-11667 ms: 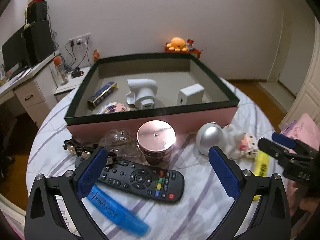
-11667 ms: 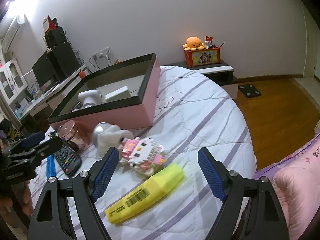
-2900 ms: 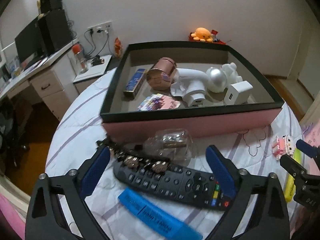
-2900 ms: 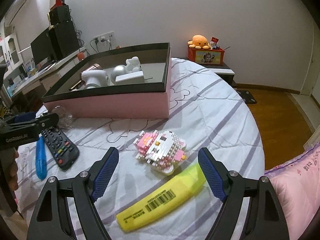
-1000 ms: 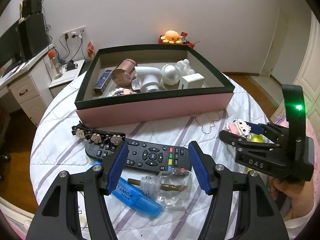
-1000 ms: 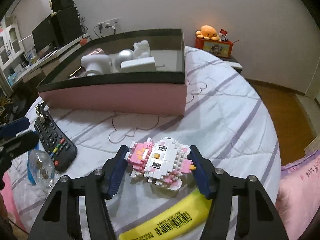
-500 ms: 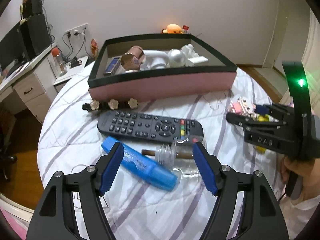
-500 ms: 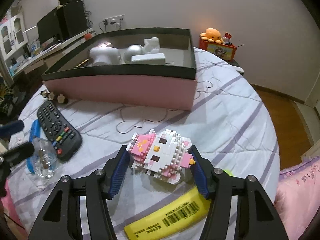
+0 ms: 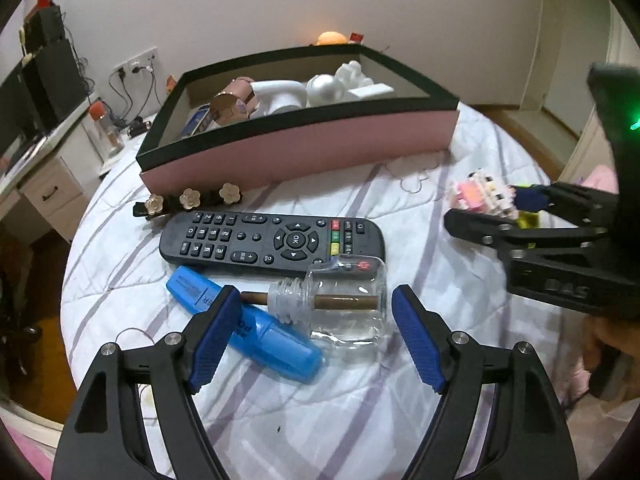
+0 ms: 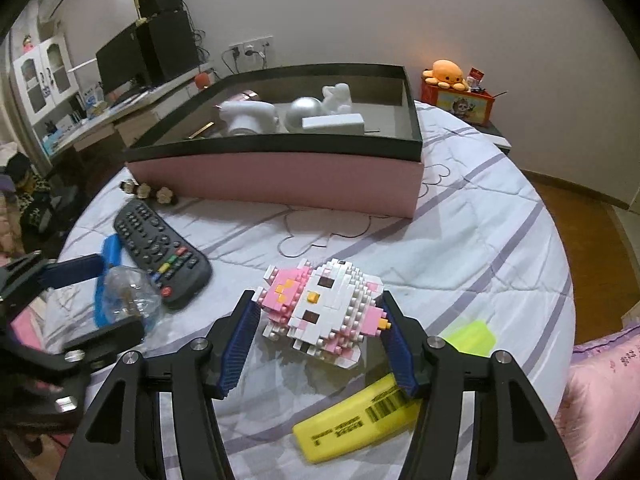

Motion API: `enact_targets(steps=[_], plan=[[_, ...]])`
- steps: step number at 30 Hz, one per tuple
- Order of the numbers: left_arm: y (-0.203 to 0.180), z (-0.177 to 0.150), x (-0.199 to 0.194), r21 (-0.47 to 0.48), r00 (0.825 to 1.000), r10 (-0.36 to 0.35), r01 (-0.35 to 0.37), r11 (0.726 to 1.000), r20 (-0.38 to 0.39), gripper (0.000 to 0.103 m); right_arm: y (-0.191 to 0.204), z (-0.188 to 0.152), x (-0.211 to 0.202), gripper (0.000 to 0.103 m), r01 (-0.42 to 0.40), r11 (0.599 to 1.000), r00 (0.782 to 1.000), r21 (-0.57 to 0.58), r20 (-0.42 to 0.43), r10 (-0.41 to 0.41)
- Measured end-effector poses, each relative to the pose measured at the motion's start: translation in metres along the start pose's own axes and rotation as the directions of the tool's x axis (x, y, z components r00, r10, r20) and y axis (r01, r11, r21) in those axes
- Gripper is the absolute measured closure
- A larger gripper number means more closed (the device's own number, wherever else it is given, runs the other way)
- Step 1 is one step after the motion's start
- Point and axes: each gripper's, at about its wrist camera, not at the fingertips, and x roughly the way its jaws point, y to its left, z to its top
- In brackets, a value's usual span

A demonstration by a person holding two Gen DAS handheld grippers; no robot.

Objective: Organize rigid objects
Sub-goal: 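Lift the bottle and lego Hello Kitty and carry both over the pink box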

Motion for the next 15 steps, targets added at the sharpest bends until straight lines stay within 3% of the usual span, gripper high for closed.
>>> enact_targets(steps=[8,15], plan=[[-0.003,0.0,0.001,0.029,1.0,0.01,-0.01,1.0,0.016,0.028,-0.001,0.001,-0.001,0.042,-0.006,1.0,1.0,0.005,0.003,0.006],[0.007,0.003,-0.015,-0.012,0.998,-0.044,0.045,0.999,0.055,0.029,0.003,0.004,-0.011,0.042,-0.022,1.0,0.999,0.003,0.038,0.022]])
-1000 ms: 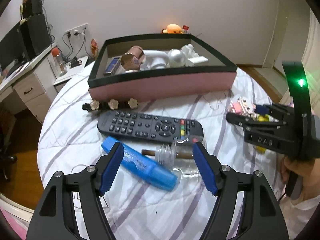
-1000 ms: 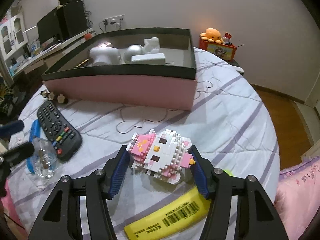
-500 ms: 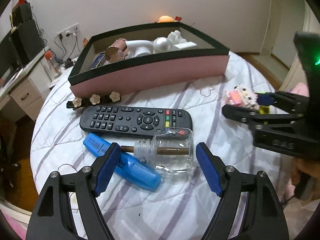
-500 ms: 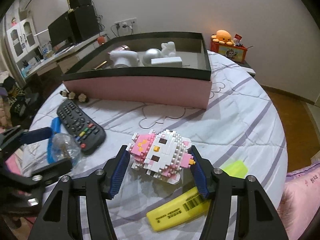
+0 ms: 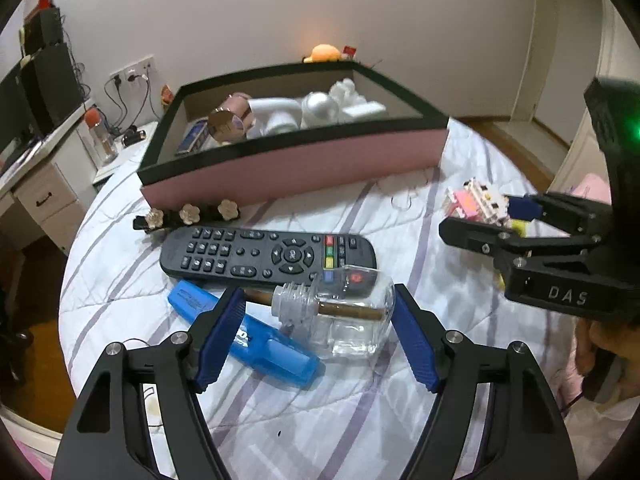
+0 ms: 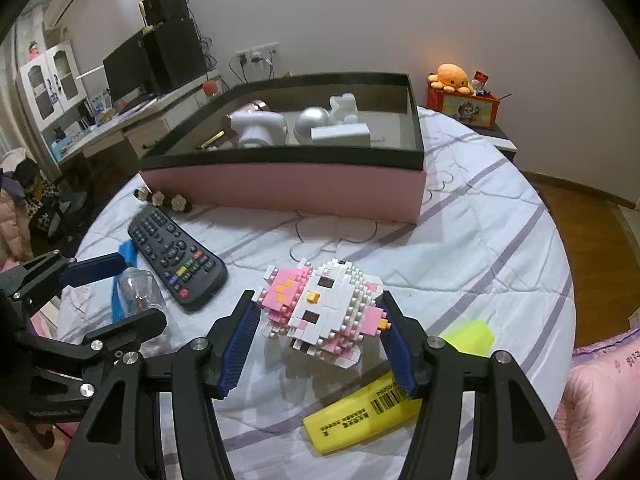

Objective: Organize rigid objects
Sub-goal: 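Lift the bottle and lego Hello Kitty and carry both over the pink box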

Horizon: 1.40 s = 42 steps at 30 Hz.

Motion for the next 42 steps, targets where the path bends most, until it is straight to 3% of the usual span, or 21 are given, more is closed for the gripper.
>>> enact_targets(steps=[18,28,42], plan=[[0.022,-0.001,-0.026,-0.066,0.997,0.065,-0.061,0.996,0.046,0.029,0.016,0.003,-0.03,0.042,-0.051,0.999,0.996,-0.008,0.071,0.051],[0.024,0.015,-0.057,-0.083,0.987,0.104,-0.094,0.992,0.123,0.029,0.03,0.017,-0.056,0.042,-0.014,0.999,0.988,-0.029,0.151,0.018],[0.035,0.032,-0.127,-0.134,0.948,0.174,-0.142,0.981,0.268,0.029,0.065,0.044,-0.116,0.042,0.003,0.994,0.951,-0.106,0.309,0.03]])
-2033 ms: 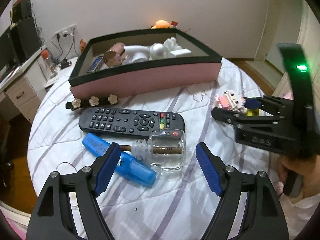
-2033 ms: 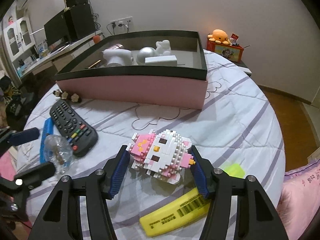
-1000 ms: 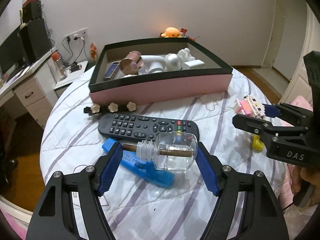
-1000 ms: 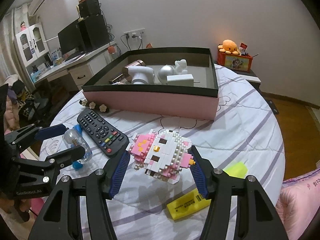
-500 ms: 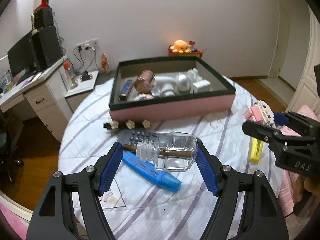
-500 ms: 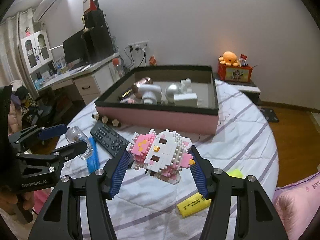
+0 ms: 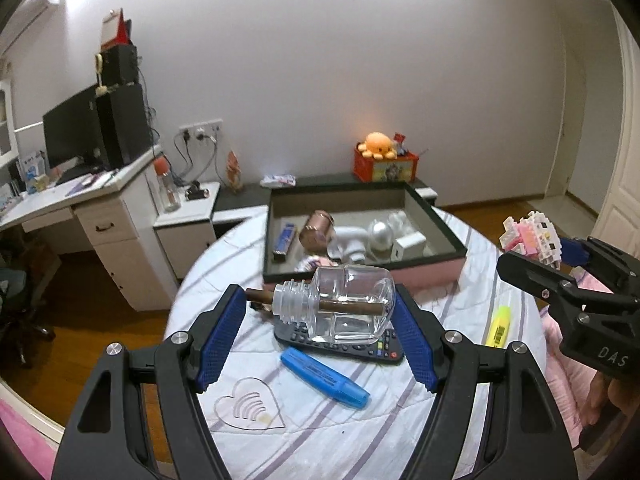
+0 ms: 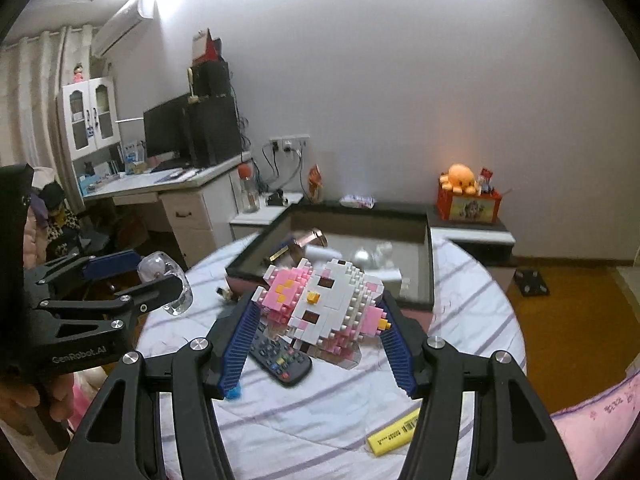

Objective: Organize rigid objects
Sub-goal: 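Lift the bottle and lego Hello Kitty and carry both over the pink box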

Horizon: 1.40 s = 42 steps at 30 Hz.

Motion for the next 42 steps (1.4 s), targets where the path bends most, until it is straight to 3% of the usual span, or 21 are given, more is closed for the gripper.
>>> enact_targets(steps=[6,11,19,30,39,42], plan=[[0.011,0.01,-0.034,-0.016,0.996,0.021,-0.02,1.0,0.084,0.029,0.016,0.018,-0.015,0.042,-0.01,0.999,0.998,-0.042,0.056,0.012],[0.017,0.019,-0.05,-0.03,0.986,0.103,-0.1,0.995,0.133,0.029,0.025,0.029,-0.022,0.042,-0.011,0.998,0.995,-0.067,0.096,0.017],[0.017,0.024,-0.04,-0.032,0.985,0.126,-0.123,0.992,0.12,0.029,0.029,0.037,-0.008,0.042,-0.023,0.996,0.995,-0.089,0.094,0.031],[0.006,0.044,0.032,0.025,0.993,0.104,-0.106,0.994,0.05,0.029,0.001,0.043,0.045,0.042,0.001,0.997,1.0,-0.078,0.029,0.002],[0.003,0.057,0.127,0.051,0.996,0.057,-0.054,0.997,-0.069,0.029,-0.037,0.036,0.121,0.042,0.031,0.999,0.994,-0.042,-0.102,-0.035],[0.002,0.051,0.155,0.059,0.99,0.081,-0.075,0.995,-0.112,0.029,-0.051,0.028,0.143,0.042,0.043,0.999,0.987,-0.02,-0.154,-0.046]])
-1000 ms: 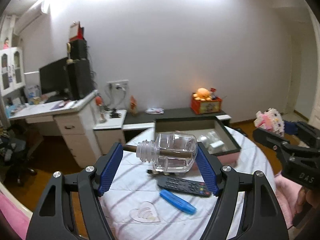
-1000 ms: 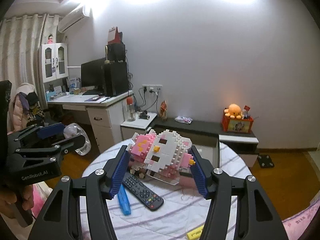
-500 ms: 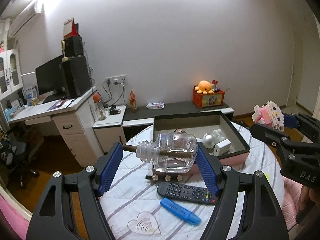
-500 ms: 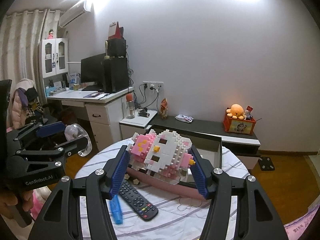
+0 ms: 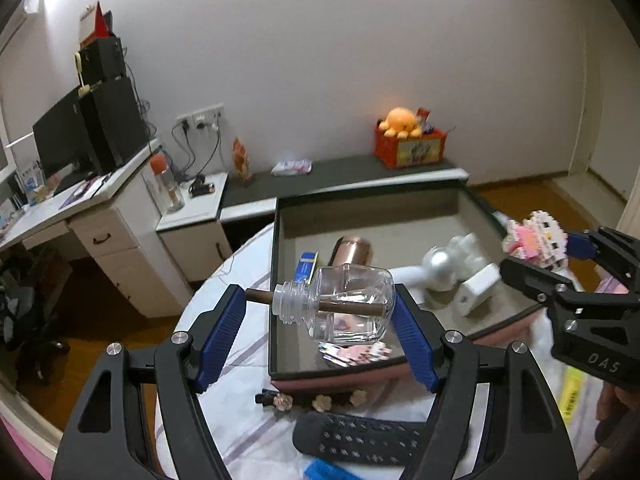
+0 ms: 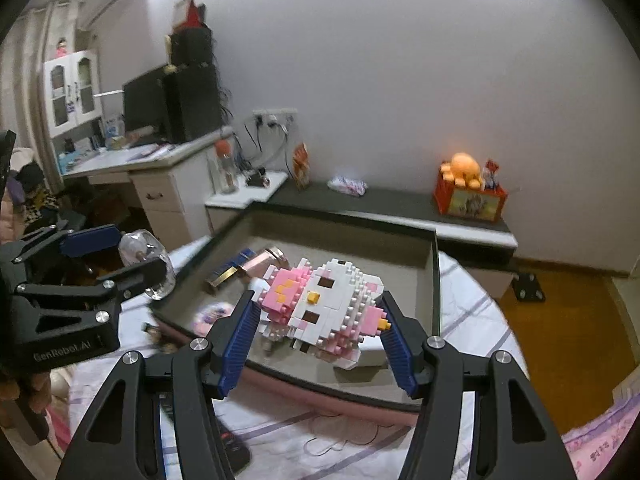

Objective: Organize rigid objects
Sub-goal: 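Lift the bottle and lego Hello Kitty and carry both over the pink box, then lower both items into the box and open both grippers, then withdraw both tools from the box toward the blue and yellow highlighters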

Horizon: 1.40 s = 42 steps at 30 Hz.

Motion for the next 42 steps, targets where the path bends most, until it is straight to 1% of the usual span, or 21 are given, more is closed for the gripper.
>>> enact_targets(steps=[2,5,9,12,13,14,15,16,17,19,23,26,30,34,35,36,38,39,41,42], plan=[[0.0,-0.004,0.019,-0.008,0.999,-0.016,0.016,1.0,-0.038,0.029,-0.006,-0.004,0.015,0.042,0.002,1.0,0.999,0.006,-0.032,-0.002],[-0.001,-0.006,0.039,-0.013,0.997,-0.023,0.022,1.0,-0.076,0.029,-0.009,-0.006,0.03,0.042,0.0,1.0,0.998,0.007,-0.061,0.001],[-0.003,-0.008,0.05,-0.016,0.996,-0.021,0.02,1.0,-0.089,0.029,-0.005,-0.006,0.042,0.042,-0.026,1.0,0.996,0.005,-0.08,0.026],[-0.003,-0.01,0.054,-0.026,0.994,-0.028,0.025,0.999,-0.104,0.028,-0.003,-0.006,0.047,0.041,-0.026,1.0,0.996,0.003,-0.09,0.026],[-0.002,-0.011,0.053,-0.032,0.994,-0.032,0.028,0.999,-0.105,0.028,-0.002,-0.007,0.046,0.04,-0.021,1.0,0.996,0.0,-0.091,0.021],[0.002,-0.01,0.052,-0.037,0.994,-0.035,0.031,0.999,-0.106,0.028,-0.003,-0.007,0.046,0.033,-0.013,1.0,0.996,-0.001,-0.088,0.013],[0.003,-0.011,0.049,-0.042,0.994,-0.039,0.035,0.999,-0.104,0.025,-0.003,-0.007,0.041,0.026,-0.004,1.0,0.997,0.002,-0.075,0.004],[0.004,-0.011,0.045,-0.046,0.994,-0.044,0.039,0.998,-0.097,0.021,-0.004,-0.006,0.036,0.024,-0.006,1.0,0.998,0.009,-0.061,0.007],[0.005,-0.011,0.038,-0.047,0.996,-0.034,0.03,0.998,-0.081,0.018,-0.005,-0.005,0.033,0.024,-0.009,1.0,0.998,0.014,-0.055,0.01],[0.007,-0.01,0.024,-0.044,0.999,-0.002,0.0,0.999,-0.047,0.007,-0.006,-0.004,0.018,0.024,-0.006,1.0,1.0,0.027,-0.031,0.007],[0.012,-0.013,-0.019,-0.076,0.999,-0.005,0.008,0.997,0.033,0.0,-0.004,-0.002,-0.012,0.024,0.002,0.999,1.0,0.033,0.024,-0.003],[0.015,-0.019,-0.05,-0.092,0.997,0.007,0.001,0.996,0.077,0.0,0.003,-0.005,-0.042,0.023,0.023,0.999,0.997,0.03,0.076,-0.025],[0.02,-0.031,-0.091,-0.112,0.991,0.019,-0.004,0.994,0.133,0.0,0.013,-0.011,-0.084,0.021,0.071,0.997,0.985,0.023,0.156,-0.073],[0.025,-0.046,-0.13,-0.119,0.979,0.031,-0.008,0.993,0.201,0.0,0.021,-0.018,-0.121,0.019,0.102,0.994,0.968,0.032,0.228,-0.107],[0.025,-0.051,-0.141,-0.113,0.974,0.036,-0.011,0.993,0.226,0.0,0.023,-0.021,-0.129,0.018,0.109,0.993,0.963,0.035,0.244,-0.114],[0.025,-0.055,-0.147,-0.109,0.97,0.04,-0.014,0.994,0.239,0.0,0.026,-0.023,-0.136,0.018,0.112,0.993,0.96,0.035,0.254,-0.117],[0.025,-0.063,-0.159,-0.117,0.964,0.076,-0.047,0.992,0.256,0.0,0.029,-0.027,-0.146,0.018,0.113,0.993,0.958,0.037,0.262,-0.119],[0.025,-0.067,-0.164,-0.121,0.961,0.083,-0.052,0.991,0.263,0.0,0.032,-0.03,-0.151,0.018,0.114,0.993,0.956,0.034,0.267,-0.119],[0.028,-0.073,-0.172,-0.136,0.958,0.07,-0.033,0.99,0.278,0.0,0.037,-0.036,-0.159,0.018,0.117,0.993,0.955,0.033,0.27,-0.122],[0.028,-0.076,-0.174,-0.139,0.96,0.054,-0.016,0.99,0.275,0.0,0.039,-0.04,-0.162,0.018,0.118,0.992,0.955,0.034,0.271,-0.123]])
